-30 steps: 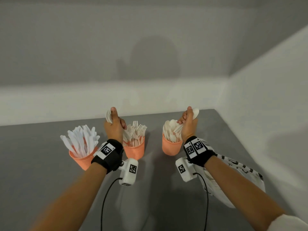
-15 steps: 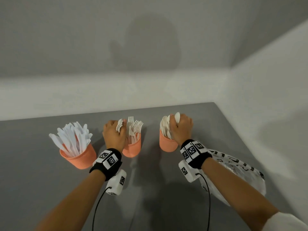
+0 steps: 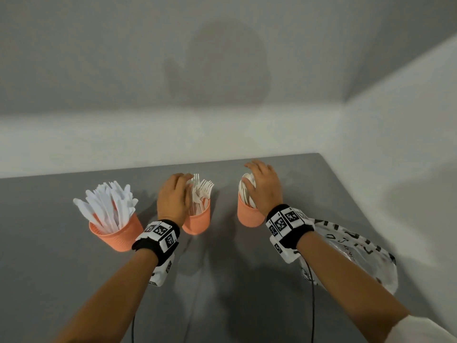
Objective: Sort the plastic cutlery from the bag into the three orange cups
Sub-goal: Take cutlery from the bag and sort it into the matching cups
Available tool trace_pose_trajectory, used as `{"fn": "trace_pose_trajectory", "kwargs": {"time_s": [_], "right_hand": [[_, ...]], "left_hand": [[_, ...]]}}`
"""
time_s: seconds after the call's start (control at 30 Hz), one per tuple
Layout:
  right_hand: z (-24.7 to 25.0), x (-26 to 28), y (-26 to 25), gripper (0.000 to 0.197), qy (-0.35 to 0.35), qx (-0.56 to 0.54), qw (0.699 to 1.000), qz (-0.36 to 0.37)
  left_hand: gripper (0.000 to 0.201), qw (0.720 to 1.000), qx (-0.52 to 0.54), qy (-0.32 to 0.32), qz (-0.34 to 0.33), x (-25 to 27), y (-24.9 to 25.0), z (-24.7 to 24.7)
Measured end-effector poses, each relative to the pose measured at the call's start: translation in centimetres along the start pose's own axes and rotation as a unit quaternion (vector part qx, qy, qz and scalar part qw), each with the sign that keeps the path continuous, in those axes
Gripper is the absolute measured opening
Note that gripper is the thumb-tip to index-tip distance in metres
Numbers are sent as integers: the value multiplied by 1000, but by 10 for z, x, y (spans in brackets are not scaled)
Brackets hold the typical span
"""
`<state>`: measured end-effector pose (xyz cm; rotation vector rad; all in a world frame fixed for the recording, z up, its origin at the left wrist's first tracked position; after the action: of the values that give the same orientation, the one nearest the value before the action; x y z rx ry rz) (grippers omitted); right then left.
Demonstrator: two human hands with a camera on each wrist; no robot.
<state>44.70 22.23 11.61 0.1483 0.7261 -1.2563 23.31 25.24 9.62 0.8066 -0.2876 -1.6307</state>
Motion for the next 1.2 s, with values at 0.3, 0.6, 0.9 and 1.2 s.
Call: {"fn": "trace_pose_trajectory", "kwargs": {"time_s": [0.3, 0.6, 0.9, 1.2], "right_hand": [[-30, 18, 19, 97, -202, 117, 968, -96], [-37, 27, 22, 84, -308, 106, 935, -142], [16, 11, -4, 45, -153, -98, 975, -125], [73, 103, 33, 31, -325, -84, 910, -242]], "left_hand": [[80, 985, -127, -110, 23, 5, 1, -27], [79, 974, -143, -163, 65, 2, -6, -39], [58, 994, 10, -100, 53, 10, 40, 12], [30, 951, 209, -227, 24, 64, 140, -28]]}}
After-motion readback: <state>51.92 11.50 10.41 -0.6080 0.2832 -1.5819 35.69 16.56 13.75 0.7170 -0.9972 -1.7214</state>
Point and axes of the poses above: each hand's wrist, its own x-axis away from the middle knuckle, its own z-axis out of the back of the hand, y = z × x, the point moved 9 cm from there along -x, towards the middle knuckle, and after that the axes turned 14 degrees about z, right-handed, at the moved point
